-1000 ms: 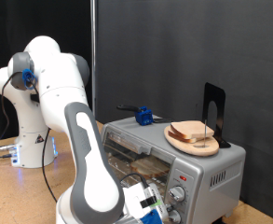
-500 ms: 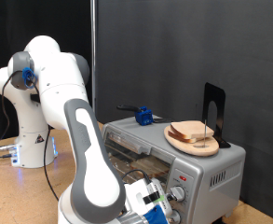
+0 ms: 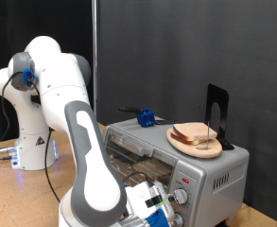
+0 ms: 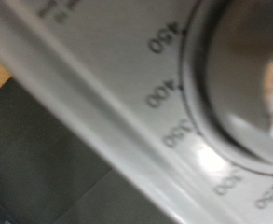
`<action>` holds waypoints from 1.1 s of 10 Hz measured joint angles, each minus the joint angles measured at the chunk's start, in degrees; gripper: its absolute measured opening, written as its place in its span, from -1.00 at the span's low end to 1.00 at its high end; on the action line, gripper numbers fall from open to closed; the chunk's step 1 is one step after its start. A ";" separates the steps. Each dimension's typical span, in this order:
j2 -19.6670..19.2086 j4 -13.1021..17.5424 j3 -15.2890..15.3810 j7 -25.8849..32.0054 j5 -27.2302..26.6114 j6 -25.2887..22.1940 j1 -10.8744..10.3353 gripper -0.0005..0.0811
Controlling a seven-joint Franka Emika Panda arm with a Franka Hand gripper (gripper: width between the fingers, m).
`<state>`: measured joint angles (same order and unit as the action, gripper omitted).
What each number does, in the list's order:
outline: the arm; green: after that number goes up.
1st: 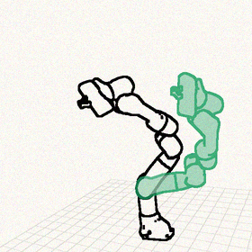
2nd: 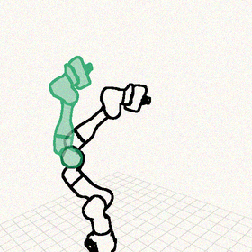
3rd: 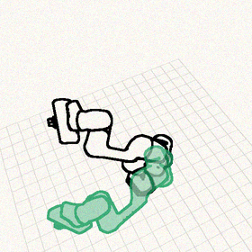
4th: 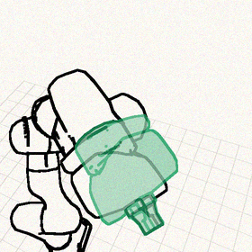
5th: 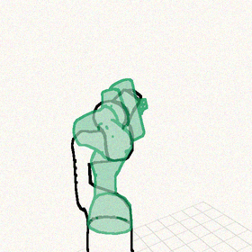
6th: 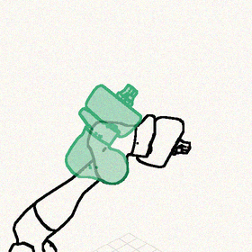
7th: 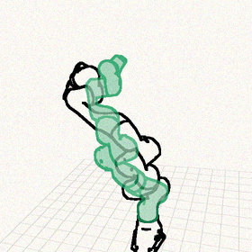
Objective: Make a piece of toast with the oven
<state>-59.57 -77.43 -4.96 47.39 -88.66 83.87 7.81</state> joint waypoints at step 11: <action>0.05 -0.88 -0.03 -4.90 -3.39 2.64 0.12 0.99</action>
<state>-59.52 -78.31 -5.00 42.48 -92.05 86.51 7.93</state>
